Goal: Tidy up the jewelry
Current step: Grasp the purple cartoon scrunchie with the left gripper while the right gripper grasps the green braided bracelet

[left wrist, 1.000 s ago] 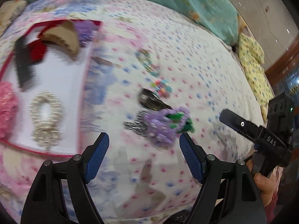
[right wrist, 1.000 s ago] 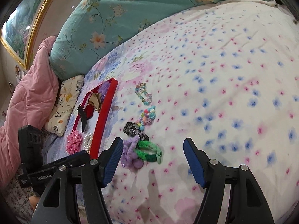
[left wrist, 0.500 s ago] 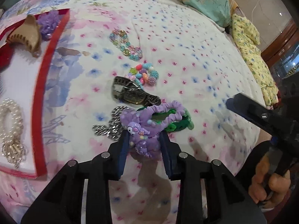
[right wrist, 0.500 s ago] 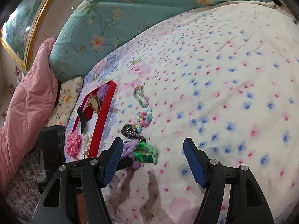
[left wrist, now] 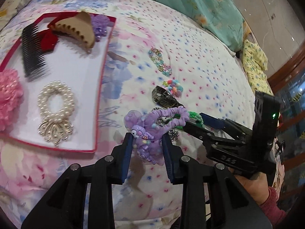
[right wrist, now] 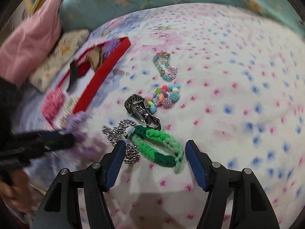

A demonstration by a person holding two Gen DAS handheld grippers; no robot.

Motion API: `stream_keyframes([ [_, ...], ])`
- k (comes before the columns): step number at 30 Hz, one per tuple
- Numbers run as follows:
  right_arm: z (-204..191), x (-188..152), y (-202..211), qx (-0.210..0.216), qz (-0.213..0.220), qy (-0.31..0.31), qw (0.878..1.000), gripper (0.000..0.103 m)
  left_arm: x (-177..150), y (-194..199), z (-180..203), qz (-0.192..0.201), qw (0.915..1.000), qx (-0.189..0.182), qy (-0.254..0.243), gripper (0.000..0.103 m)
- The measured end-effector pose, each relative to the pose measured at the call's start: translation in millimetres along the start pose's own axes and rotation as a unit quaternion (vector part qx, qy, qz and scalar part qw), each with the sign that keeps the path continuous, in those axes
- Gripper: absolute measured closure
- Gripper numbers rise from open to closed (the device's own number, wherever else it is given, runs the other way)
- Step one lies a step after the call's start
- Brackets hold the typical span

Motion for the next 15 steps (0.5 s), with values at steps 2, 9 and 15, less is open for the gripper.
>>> stream_keyframes([
  [2,-5,-2,-3,-0.031,-0.005,0.025,0.999,0.061,-1,3,-3,0.002,1.0000,-0.001,0.006,0.074],
  [9,8,-7,9,0.010,-0.004,-0.019,1.000,0.093,-5,19,-9,0.017,0.9997,0.002,0.014,0.074],
  [15,11,-7,32,0.093,0.021,-0.091,0.991,0.093,-6,33,-18,0.032,0.9991,0.013,0.025,0.074],
])
Point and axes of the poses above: each gripper's, at about its wrist camera, not at the fingertips, and y roughly against the way its jaws point, z to its right, x to its top, the point moved 3 cm from there along -y, roughly the way its jaws point, and after that the axes turned 3 degrees about x, right-handed, at the moved point
